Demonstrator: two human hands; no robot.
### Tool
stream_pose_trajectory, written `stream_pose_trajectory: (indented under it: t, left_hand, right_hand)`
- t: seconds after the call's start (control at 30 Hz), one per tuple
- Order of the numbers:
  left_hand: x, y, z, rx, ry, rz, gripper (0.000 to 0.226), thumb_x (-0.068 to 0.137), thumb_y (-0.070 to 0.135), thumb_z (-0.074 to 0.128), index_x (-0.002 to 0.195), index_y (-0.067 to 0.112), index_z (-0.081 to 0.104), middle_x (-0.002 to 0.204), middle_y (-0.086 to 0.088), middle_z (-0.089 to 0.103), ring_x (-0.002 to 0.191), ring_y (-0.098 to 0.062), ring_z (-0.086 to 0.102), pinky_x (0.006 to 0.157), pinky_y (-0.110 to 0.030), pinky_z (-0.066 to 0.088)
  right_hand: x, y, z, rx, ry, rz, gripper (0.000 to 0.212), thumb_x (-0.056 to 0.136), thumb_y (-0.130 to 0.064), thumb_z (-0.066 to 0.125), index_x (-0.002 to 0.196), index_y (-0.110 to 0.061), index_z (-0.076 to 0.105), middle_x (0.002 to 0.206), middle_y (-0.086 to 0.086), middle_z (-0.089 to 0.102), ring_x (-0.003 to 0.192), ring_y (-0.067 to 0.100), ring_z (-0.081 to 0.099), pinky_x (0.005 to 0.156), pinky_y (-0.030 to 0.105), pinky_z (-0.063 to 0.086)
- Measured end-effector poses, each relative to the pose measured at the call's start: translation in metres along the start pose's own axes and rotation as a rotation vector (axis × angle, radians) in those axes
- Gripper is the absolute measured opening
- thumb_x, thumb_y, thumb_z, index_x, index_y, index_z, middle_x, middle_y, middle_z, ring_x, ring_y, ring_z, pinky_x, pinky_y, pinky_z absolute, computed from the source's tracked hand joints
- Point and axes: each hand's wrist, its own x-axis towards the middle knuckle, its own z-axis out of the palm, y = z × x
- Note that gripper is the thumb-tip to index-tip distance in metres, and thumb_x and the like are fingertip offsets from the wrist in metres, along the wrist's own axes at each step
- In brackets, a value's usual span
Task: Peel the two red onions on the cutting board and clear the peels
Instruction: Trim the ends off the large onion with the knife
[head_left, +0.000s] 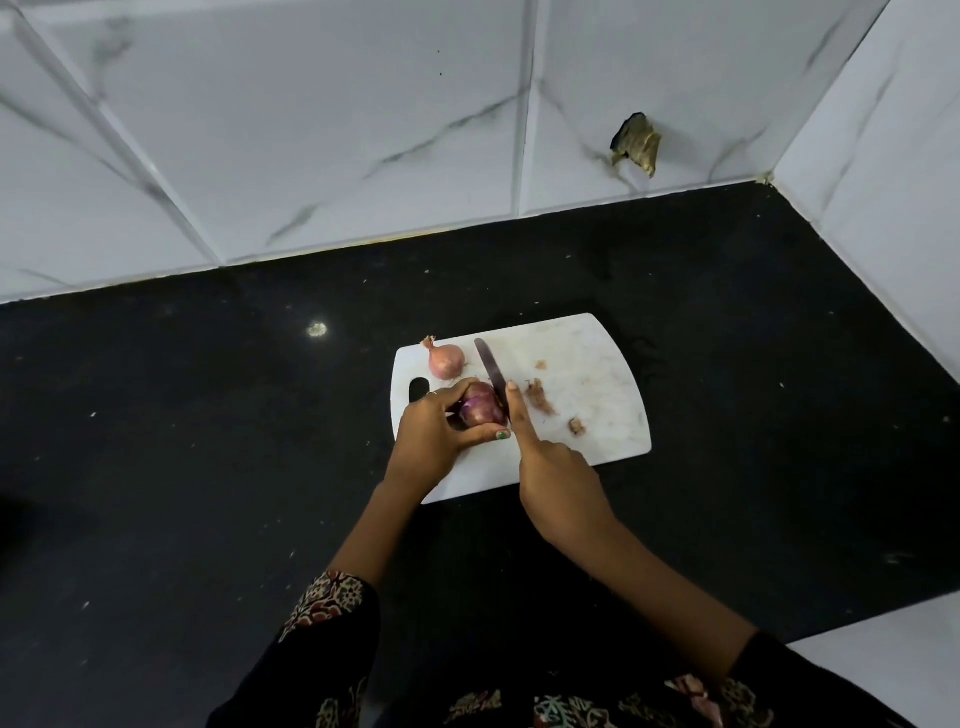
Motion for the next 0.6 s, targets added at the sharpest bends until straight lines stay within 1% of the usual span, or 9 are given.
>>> stream_pose_trajectory:
  t: [0.1,0.17,0.27,0.33,0.4,0.47,0.5,0.57,0.6]
  left_hand:
    - [-0.002,0.000,0.002,0.013,0.015,0.013,0.069,0.057,0.051,0.073,0.115,0.013,0.066,0.096,0.008,0.062,0.090,-0.012,0.061,0.084,-0.017,0.049]
    - [-0.002,0.000,0.002,0.025,0.017,0.008,0.069,0.058,0.051,0.072,0.115,0.013,0.066,0.098,0.004,0.065,0.091,-0.015,0.062,0.086,-0.025,0.053]
    - [0.002,0.001,0.004,0.032,0.023,-0.005,0.059,0.063,0.043,0.078,0.113,0.013,0.066,0.102,-0.003,0.069,0.091,-0.016,0.062,0.085,-0.027,0.053]
    - [0.004,0.001,0.005,0.042,0.027,0.005,0.056,0.065,0.036,0.081,0.113,0.013,0.066,0.105,-0.005,0.069,0.093,-0.018,0.063,0.086,-0.030,0.053]
    - [0.003,-0.002,0.006,0.061,0.024,0.018,0.055,0.066,0.034,0.083,0.114,0.013,0.066,0.105,-0.005,0.070,0.094,-0.019,0.063,0.086,-0.032,0.054]
    - [0.001,-0.003,0.005,0.068,0.022,0.017,0.061,0.063,0.043,0.080,0.115,0.013,0.065,0.104,-0.004,0.070,0.093,-0.018,0.063,0.085,-0.031,0.054]
    - [0.000,-0.003,0.005,0.069,0.020,0.016,0.066,0.061,0.049,0.076,0.117,0.014,0.065,0.104,-0.003,0.070,0.093,-0.017,0.063,0.085,-0.029,0.053]
    - [-0.002,-0.004,0.004,0.067,0.005,0.013,0.075,0.059,0.056,0.071,0.121,0.016,0.063,0.107,-0.001,0.068,0.094,-0.012,0.061,0.085,-0.017,0.049]
    - [-0.003,-0.004,0.002,0.060,-0.001,0.018,0.077,0.059,0.057,0.071,0.123,0.016,0.061,0.108,0.001,0.067,0.095,-0.010,0.060,0.084,-0.011,0.046]
  right_hand:
    - [0.000,0.000,0.002,-0.044,0.012,-0.004,0.081,0.093,-0.004,0.039,0.147,-0.026,-0.018,0.087,0.008,0.059,0.070,0.016,0.049,0.065,0.031,0.042]
    - [-0.005,0.000,0.000,-0.061,-0.007,0.009,0.081,0.093,-0.004,0.039,0.146,-0.027,-0.019,0.086,0.008,0.056,0.070,0.015,0.047,0.064,0.030,0.040]
    - [-0.008,0.000,0.001,-0.085,-0.024,0.012,0.081,0.093,-0.004,0.038,0.145,-0.027,-0.020,0.081,0.004,0.048,0.070,0.016,0.047,0.064,0.030,0.040]
    - [0.001,0.001,0.003,-0.104,-0.030,0.006,0.078,0.094,-0.006,0.038,0.147,-0.025,-0.016,0.085,0.006,0.054,0.072,0.018,0.051,0.064,0.031,0.040]
    - [0.009,0.002,0.008,-0.122,-0.023,-0.001,0.074,0.097,-0.009,0.038,0.149,-0.021,-0.013,0.095,0.008,0.061,0.077,0.018,0.057,0.066,0.029,0.040]
    - [0.009,0.003,0.014,-0.127,0.001,-0.008,0.071,0.098,-0.010,0.036,0.149,-0.021,-0.012,0.097,0.008,0.063,0.081,0.019,0.061,0.065,0.029,0.040]
    - [0.009,0.005,0.017,-0.134,0.012,-0.010,0.071,0.098,-0.010,0.036,0.149,-0.021,-0.013,0.096,0.008,0.063,0.081,0.020,0.062,0.064,0.029,0.040]
    - [0.006,0.009,0.021,-0.143,0.023,-0.006,0.073,0.098,-0.010,0.036,0.148,-0.023,-0.015,0.095,0.008,0.063,0.080,0.020,0.061,0.064,0.030,0.041]
    - [0.006,0.011,0.021,-0.136,0.029,-0.004,0.074,0.097,-0.010,0.037,0.147,-0.025,-0.016,0.094,0.007,0.062,0.078,0.019,0.060,0.064,0.030,0.042]
